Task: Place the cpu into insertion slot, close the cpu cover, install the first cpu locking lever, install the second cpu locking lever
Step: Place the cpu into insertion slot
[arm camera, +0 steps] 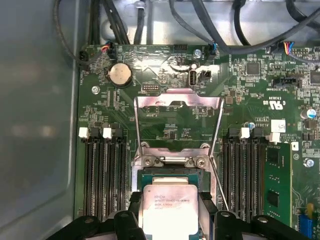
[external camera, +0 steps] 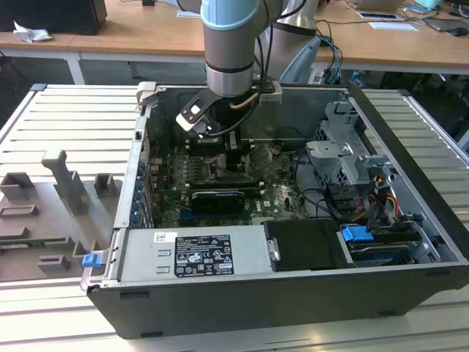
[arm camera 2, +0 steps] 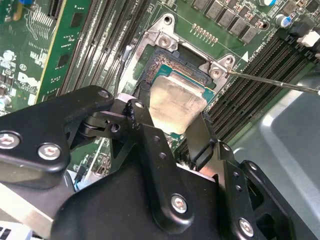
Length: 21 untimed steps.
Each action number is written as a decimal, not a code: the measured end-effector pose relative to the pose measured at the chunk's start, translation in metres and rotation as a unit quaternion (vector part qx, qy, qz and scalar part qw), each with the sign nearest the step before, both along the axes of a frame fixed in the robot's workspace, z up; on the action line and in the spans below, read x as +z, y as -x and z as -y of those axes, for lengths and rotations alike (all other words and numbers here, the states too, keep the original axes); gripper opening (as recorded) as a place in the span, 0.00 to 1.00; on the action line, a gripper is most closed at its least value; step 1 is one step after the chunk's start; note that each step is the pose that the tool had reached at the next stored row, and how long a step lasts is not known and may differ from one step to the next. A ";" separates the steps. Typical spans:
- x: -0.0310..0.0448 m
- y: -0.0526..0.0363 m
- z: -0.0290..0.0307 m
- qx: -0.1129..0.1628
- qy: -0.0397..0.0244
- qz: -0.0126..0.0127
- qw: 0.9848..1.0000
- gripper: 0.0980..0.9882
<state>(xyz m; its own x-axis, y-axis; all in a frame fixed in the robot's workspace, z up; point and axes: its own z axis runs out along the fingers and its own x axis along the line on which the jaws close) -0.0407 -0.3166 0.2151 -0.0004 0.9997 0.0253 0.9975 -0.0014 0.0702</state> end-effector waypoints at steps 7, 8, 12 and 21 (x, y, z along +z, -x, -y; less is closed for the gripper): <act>-0.0039 0.0001 0.0005 0.000 0.000 0.000 1.000 0.48; -0.0045 0.0002 0.0005 -0.001 0.000 0.000 1.000 0.48; -0.0070 0.0005 0.0006 -0.006 0.000 0.000 1.000 0.48; -0.0102 0.0007 0.0008 -0.010 0.004 0.000 1.000 0.48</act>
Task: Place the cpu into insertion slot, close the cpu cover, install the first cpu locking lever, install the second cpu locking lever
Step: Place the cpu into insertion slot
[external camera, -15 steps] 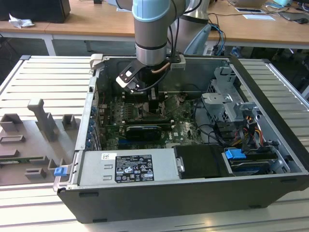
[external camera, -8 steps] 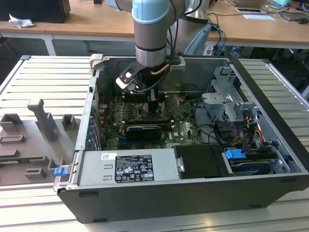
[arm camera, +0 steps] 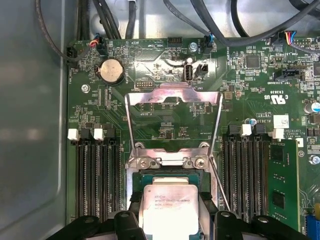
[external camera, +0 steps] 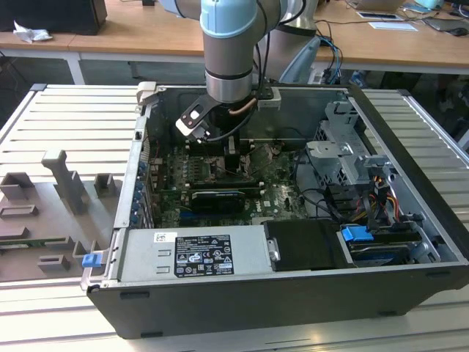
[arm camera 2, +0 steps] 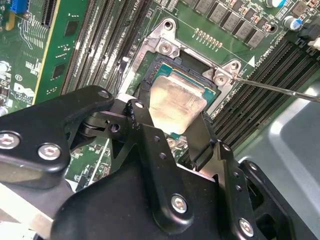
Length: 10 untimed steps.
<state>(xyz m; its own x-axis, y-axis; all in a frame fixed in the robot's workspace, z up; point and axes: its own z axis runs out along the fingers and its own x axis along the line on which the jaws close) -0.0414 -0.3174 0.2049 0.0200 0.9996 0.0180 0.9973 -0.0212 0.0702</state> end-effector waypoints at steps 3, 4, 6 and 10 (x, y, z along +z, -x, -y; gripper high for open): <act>-0.0009 0.0002 -0.0001 0.000 0.001 0.000 1.000 0.48; -0.0013 0.0002 0.0000 0.000 0.001 0.000 1.000 0.48; -0.0030 0.0005 0.0000 0.000 0.002 0.000 1.000 0.48; -0.0033 0.0005 0.0000 0.000 0.002 0.000 1.000 0.48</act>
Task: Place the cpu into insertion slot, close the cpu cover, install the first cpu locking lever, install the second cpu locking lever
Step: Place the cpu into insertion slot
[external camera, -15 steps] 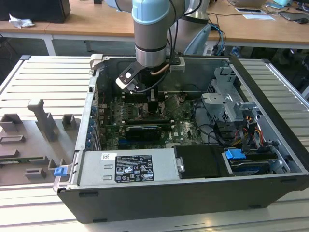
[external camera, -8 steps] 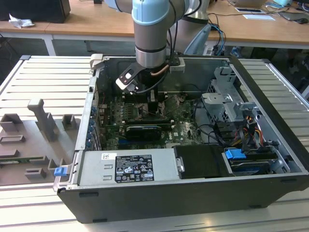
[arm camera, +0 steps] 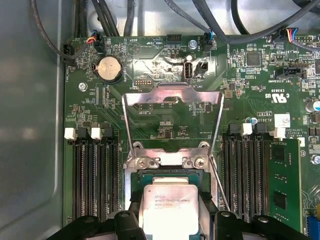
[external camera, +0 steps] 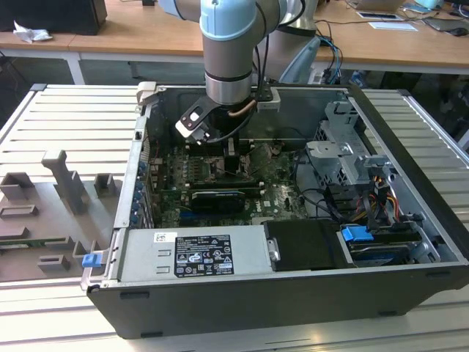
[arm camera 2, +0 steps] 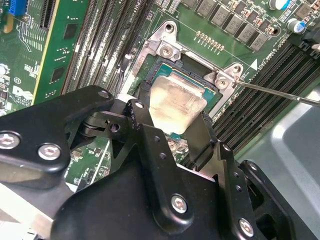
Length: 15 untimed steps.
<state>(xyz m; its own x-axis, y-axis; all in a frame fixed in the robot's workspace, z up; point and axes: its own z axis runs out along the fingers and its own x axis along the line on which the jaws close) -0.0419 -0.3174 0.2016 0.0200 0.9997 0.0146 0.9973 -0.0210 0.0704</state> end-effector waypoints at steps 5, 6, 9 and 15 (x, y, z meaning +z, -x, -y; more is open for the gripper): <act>-0.0003 0.0000 0.0000 0.000 0.000 0.000 1.000 0.50; -0.0003 0.0000 0.0000 0.000 0.000 0.000 1.000 0.57; 0.0005 0.0000 -0.0001 0.000 0.000 0.000 1.000 0.57; 0.0062 0.0000 -0.0001 0.000 0.000 0.000 1.000 0.41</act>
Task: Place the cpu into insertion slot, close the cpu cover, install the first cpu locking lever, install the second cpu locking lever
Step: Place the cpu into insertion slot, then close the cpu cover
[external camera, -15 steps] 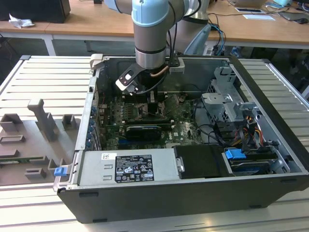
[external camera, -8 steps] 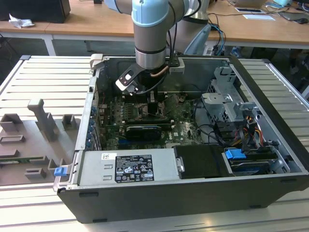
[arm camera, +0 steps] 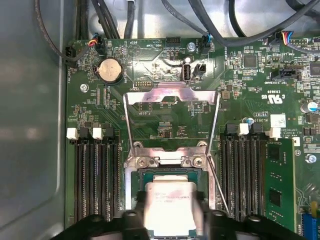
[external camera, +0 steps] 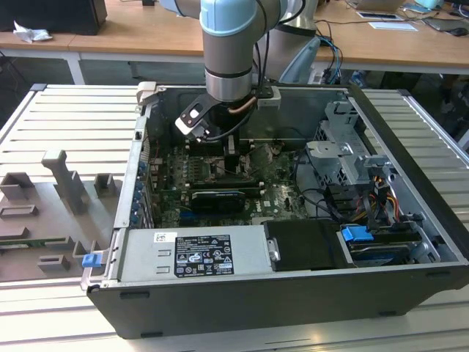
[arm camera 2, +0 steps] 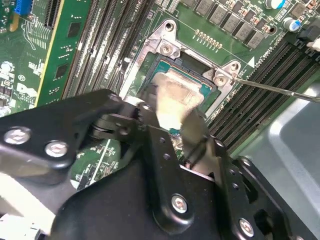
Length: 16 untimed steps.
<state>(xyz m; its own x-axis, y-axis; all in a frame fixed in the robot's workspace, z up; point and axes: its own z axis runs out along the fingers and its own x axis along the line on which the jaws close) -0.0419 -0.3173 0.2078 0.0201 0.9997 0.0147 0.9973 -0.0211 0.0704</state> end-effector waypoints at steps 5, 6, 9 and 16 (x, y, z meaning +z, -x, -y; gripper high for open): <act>0.0025 0.0000 0.0000 0.000 0.000 0.000 1.000 0.14; 0.0028 0.0000 0.0000 0.000 0.000 0.000 1.000 0.07; 0.0043 0.0000 0.0000 0.000 0.000 0.000 1.000 0.01; 0.0063 0.0000 0.0000 0.000 0.000 0.000 1.000 0.01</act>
<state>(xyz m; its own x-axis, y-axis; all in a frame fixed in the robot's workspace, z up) -0.0419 -0.3173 0.2141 0.0200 0.9997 0.0142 0.9973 -0.0210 0.0699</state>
